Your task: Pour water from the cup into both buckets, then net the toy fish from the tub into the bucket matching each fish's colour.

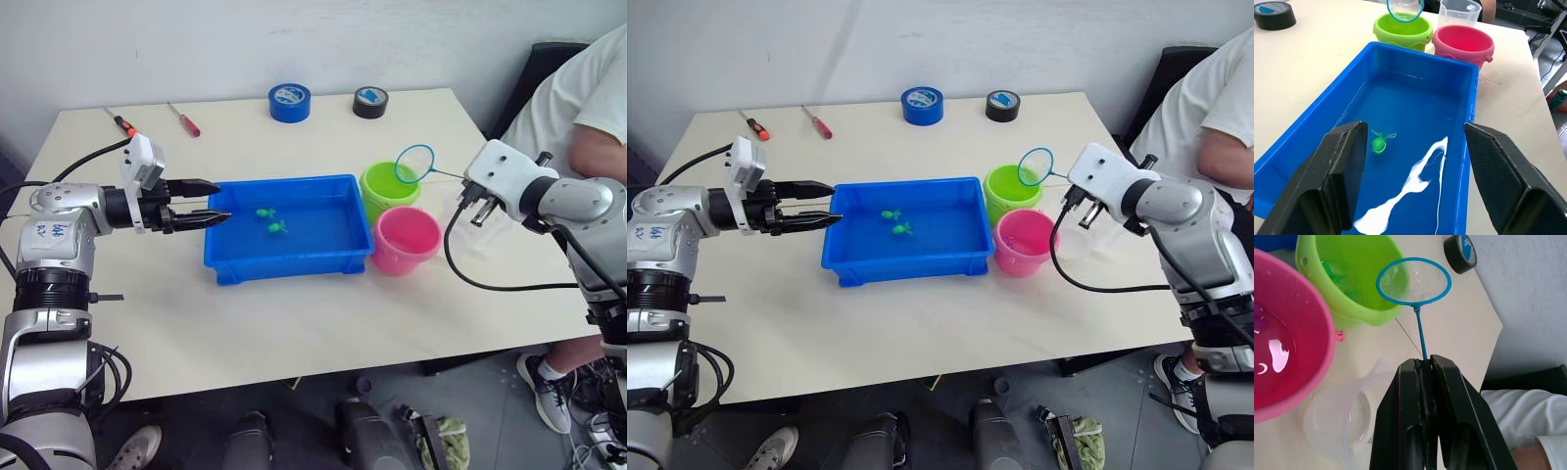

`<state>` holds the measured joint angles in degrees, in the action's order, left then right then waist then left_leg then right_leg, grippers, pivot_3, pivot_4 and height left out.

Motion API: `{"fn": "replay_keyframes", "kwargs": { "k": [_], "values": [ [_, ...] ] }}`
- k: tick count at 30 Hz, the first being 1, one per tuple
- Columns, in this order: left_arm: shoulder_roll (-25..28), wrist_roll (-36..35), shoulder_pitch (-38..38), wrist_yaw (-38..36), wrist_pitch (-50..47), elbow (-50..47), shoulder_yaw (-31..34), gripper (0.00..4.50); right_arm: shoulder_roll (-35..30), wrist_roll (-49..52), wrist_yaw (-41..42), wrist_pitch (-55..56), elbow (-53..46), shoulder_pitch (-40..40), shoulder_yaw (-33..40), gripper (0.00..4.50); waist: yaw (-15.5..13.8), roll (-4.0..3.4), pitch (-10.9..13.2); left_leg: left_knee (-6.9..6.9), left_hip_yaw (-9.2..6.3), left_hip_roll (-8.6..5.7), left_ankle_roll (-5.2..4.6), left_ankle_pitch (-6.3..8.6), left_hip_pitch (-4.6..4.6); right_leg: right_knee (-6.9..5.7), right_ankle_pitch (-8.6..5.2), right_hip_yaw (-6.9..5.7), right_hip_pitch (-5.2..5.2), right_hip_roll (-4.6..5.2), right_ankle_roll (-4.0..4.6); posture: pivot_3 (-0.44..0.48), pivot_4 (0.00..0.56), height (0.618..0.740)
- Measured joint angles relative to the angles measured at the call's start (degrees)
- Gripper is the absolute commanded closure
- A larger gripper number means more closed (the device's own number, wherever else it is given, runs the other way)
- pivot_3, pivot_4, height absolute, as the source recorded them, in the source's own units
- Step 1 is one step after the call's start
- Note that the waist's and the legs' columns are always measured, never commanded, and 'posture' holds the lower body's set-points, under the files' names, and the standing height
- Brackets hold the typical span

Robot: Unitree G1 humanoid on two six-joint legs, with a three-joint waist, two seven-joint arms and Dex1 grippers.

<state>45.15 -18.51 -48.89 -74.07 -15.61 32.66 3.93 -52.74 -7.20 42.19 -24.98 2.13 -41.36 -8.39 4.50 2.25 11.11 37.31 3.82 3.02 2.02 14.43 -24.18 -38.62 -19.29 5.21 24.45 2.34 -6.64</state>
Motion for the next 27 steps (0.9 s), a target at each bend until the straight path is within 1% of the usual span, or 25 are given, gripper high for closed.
{"fn": "replay_keyframes", "kwargs": {
  "k": [6, 9, 10, 12, 14, 15, 19, 24, 27],
  "values": [
    [0.01, 0.0, 0.01, 0.11, 0.06, -0.02, 0.03, 1.04, 0.07, 0.3, 1.11, -0.12, -0.16, -0.17, 0.37, 4.5, -0.02, 0.0, 0.0, 0.01, 0.0, 0.0, 0.0, 0.0, 0.0, 0.0, 0.0, 0.0, 0.0, 0.0, 0.0, 0.0, 0.15, 0.734],
    [0.14, -0.1, 0.07, 0.36, 0.06, -0.15, 0.65, 1.04, 1.21, 3.97, 3.49, -3.11, -1.88, -1.96, 2.54, 4.5, 0.17, -0.01, 0.01, 0.0, -0.01, 0.01, 0.01, -0.01, 0.0, -0.03, 0.0, 0.0, 0.0, -0.01, 0.0, 0.0, 0.15, 0.734],
    [0.67, -0.12, 0.23, 0.61, 0.1, -0.21, 0.93, 1.04, 1.4, 6.06, 5.23, -4.62, -3.12, -3.4, 3.1, 4.5, 0.3, -0.02, 0.01, -0.01, -0.02, 0.03, 0.05, -0.03, 0.01, -0.04, 0.0, 0.0, 0.01, -0.02, 0.0, 0.0, 0.15, 0.734],
    [3.35, -0.1, 1.34, 0.84, 0.43, -0.19, 2.5, 1.04, 1.63, 9.94, 9.45, -7.37, -6.21, -5.98, 3.79, 4.5, 0.54, -0.02, 0.01, -0.03, -0.01, 0.18, 0.1, -0.06, 0.04, -0.02, 0.0, 0.01, 0.01, -0.15, 0.0, 0.0, 0.15, 0.734],
    [4.89, -0.1, 2.1, 1.07, 0.74, -0.18, 3.97, 1.04, 2.01, 11.43, 11.15, -8.74, -6.9, -6.74, 3.73, 4.5, 0.29, -0.02, 0.01, -0.02, -0.04, 0.22, 0.11, -0.06, 0.04, -0.01, -0.01, -0.04, 0.01, -0.18, 0.02, 0.0, 0.15, 0.734],
    [5.81, -0.12, 2.98, 1.3, 0.8, -0.22, 4.9, 1.04, 3.23, 12.32, 11.92, -10.32, -6.92, -7.12, 3.5, 4.5, 0.19, -0.02, 0.01, 0.0, -0.04, 0.22, 0.11, -0.06, 0.04, -0.03, -0.01, -0.04, 0.0, -0.18, 0.02, 0.0, 0.15, 0.734],
    [7.36, -0.39, 7.32, 1.52, 0.69, -0.86, 7.12, 1.04, 6.96, 15.83, 14.69, -15.57, -7.37, -7.47, 0.18, 4.5, 0.13, -0.02, 0.01, 0.03, -0.01, 0.19, 0.11, -0.06, 0.03, -0.08, -0.01, -0.02, 0.01, -0.11, 0.02, 0.0, 0.15, 0.734],
    [7.32, -2.87, 13.52, 1.9, -0.23, -5.6, 9.78, 1.04, 8.29, 16.34, 16.24, -18.56, -7.11, -7.59, -4.3, 4.5, -0.11, -0.02, 0.01, 0.06, -0.04, 0.18, 0.1, -0.06, -0.01, -0.06, -0.01, -0.05, 0.01, -0.05, 0.02, 0.0, 0.15, 0.734],
    [7.15, -4.41, 15.22, 2.36, -0.74, -8.41, 11.05, 1.04, 8.53, 16.12, 16.66, -19.13, -6.23, -7.63, -6.54, 4.5, -0.29, -0.02, 0.01, 0.07, -0.05, 0.12, 0.09, -0.07, -0.01, -0.08, -0.01, -0.05, 0.01, -0.03, 0.02, 0.0, 0.15, 0.734]
  ]
}}
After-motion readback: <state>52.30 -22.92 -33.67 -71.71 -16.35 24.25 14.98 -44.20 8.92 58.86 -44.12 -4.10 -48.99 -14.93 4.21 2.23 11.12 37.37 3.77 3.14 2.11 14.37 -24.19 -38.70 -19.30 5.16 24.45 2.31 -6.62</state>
